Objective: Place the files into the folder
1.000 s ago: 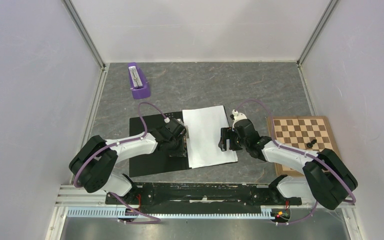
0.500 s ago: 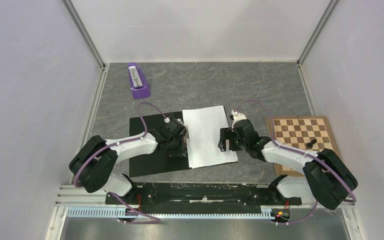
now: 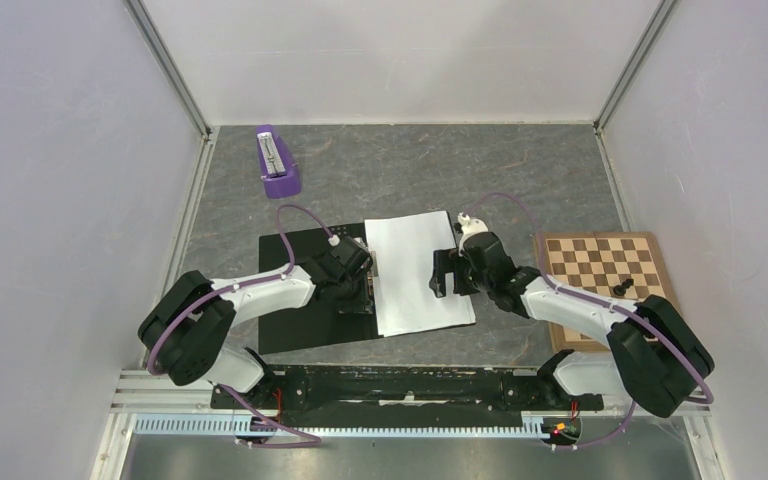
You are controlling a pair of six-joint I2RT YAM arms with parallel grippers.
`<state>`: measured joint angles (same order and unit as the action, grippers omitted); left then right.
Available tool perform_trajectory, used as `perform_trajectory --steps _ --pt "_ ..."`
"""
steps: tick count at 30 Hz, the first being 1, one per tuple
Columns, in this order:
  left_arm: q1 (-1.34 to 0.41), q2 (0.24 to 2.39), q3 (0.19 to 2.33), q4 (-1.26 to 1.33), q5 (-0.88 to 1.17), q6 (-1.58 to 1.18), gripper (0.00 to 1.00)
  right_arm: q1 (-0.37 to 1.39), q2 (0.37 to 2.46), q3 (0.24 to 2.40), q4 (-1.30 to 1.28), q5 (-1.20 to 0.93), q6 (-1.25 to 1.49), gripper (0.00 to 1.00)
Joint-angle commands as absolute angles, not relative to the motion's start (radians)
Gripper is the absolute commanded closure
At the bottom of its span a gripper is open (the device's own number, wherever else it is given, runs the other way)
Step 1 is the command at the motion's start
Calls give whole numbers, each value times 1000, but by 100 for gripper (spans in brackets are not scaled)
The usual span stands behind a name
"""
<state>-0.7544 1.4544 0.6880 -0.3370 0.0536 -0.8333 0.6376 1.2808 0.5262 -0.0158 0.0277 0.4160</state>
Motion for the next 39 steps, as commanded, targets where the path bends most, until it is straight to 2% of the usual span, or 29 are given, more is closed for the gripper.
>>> perform_trajectory --steps 1,16,39 --pt "-755 1463 707 -367 4 -836 98 638 1307 591 2 52 380 5" --pt "-754 1468 720 -377 4 -830 98 587 1402 626 48 8 335 4" --pt "-752 1482 727 -379 6 -828 98 588 1397 598 68 -34 352 2"
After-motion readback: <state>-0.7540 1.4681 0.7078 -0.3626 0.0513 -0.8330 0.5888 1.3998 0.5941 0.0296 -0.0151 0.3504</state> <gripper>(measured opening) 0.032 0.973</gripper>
